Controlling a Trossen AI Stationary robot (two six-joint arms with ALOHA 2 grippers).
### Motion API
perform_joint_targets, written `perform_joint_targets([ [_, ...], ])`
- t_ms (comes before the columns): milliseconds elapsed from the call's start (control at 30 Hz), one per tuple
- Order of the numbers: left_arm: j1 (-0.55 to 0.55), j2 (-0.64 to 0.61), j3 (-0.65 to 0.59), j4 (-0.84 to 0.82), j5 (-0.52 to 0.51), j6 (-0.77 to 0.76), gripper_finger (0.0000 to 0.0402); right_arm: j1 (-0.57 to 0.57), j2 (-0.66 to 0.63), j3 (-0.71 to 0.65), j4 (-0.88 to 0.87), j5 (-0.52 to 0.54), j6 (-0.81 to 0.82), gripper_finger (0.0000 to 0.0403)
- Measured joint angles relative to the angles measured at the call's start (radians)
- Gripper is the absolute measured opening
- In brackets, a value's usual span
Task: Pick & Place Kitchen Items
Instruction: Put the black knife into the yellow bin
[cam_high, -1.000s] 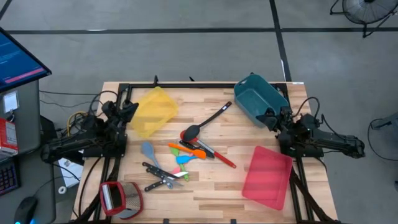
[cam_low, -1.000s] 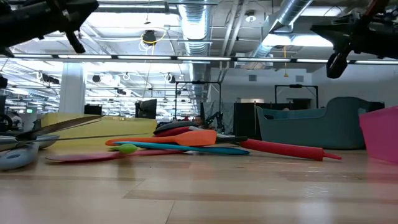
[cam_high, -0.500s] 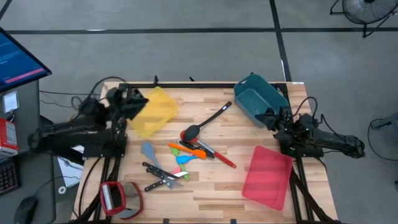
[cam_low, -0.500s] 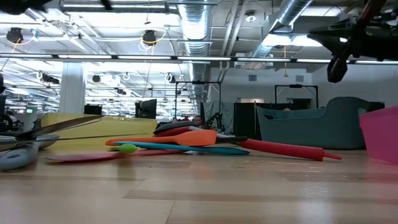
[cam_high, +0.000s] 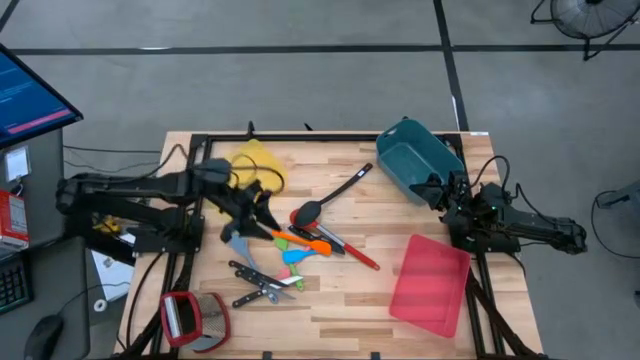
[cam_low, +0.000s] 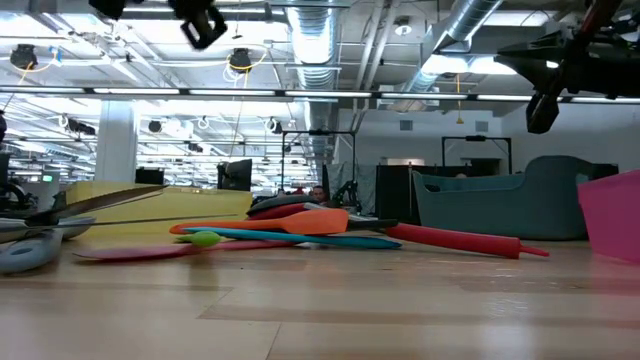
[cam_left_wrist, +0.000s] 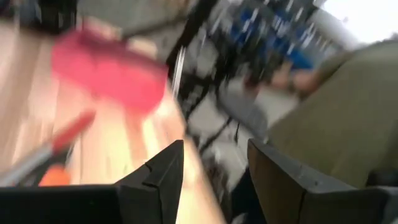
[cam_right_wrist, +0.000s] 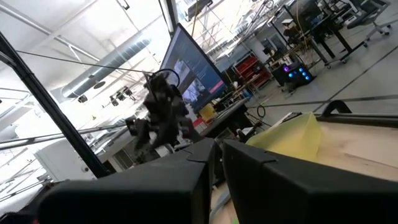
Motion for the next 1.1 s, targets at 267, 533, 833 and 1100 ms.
perform_joint_targets([
  [267,-0.167,0.078,0.0,-0.272,-0.188,0.182,0.0161,0.0,0.0,0.0,-0.003,0.0,0.0,0.0033],
  [533,-0.355,0.195,0.0,-0.3,-0.399,0.201,0.0162,0.0,0.0,0.0,-0.003,0.0,0.027,0.0033],
  [833,-0.451,0.308,0.0,-0.302,-0.57,0.152,0.0188,-0.002,0.0,0.0,-0.1,0.003,0.025,0.0036],
  [1100,-0.454,0.391,0.0,-0.298,-0.621,0.145,0.022,-0.002,0.0,0.0,-0.108,0.003,0.026,0.0036],
])
